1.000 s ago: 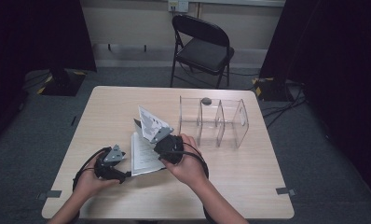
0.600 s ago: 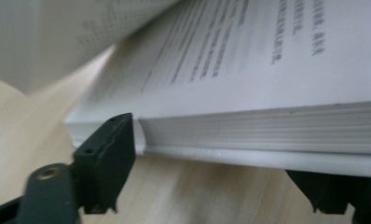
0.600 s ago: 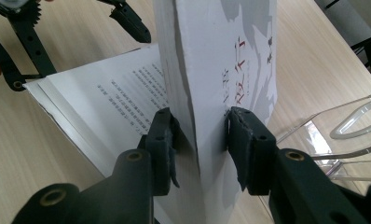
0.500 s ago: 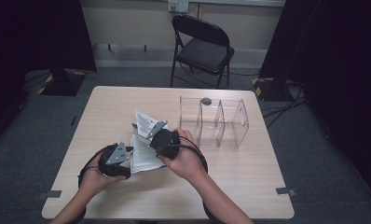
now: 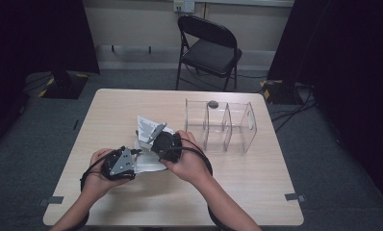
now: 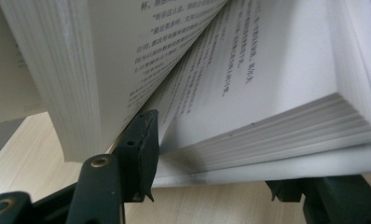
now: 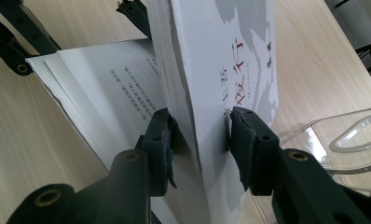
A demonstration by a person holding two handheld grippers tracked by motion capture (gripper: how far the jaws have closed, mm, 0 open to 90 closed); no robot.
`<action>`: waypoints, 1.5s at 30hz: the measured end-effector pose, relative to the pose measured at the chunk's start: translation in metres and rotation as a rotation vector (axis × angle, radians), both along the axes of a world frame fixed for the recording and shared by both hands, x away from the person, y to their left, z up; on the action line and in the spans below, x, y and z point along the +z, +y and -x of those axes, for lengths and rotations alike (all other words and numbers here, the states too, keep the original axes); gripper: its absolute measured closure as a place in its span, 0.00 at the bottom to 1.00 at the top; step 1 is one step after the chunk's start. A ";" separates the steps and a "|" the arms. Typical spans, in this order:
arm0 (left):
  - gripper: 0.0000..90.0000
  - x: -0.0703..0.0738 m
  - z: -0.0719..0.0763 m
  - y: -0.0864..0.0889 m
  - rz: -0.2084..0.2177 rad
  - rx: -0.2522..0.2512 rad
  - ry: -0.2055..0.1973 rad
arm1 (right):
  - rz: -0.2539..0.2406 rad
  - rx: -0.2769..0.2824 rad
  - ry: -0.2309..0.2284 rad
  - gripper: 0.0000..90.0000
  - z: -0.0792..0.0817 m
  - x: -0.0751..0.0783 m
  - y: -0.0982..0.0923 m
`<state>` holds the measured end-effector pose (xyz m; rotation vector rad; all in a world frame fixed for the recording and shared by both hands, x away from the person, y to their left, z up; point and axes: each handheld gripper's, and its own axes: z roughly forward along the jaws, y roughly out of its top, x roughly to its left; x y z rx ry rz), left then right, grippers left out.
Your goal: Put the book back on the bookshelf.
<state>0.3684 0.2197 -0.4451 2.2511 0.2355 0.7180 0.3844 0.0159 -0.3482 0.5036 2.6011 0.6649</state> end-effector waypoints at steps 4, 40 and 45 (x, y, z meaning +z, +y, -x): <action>0.55 0.002 0.002 -0.002 -0.025 -0.008 -0.022 | -0.004 0.016 0.012 0.62 0.001 -0.001 0.001; 0.77 0.051 -0.006 0.007 -0.033 0.067 0.106 | -0.375 -0.221 0.264 0.22 0.007 -0.124 -0.117; 0.78 0.056 -0.010 0.007 -0.056 0.067 0.123 | -0.311 -0.225 0.242 0.20 0.008 -0.137 -0.116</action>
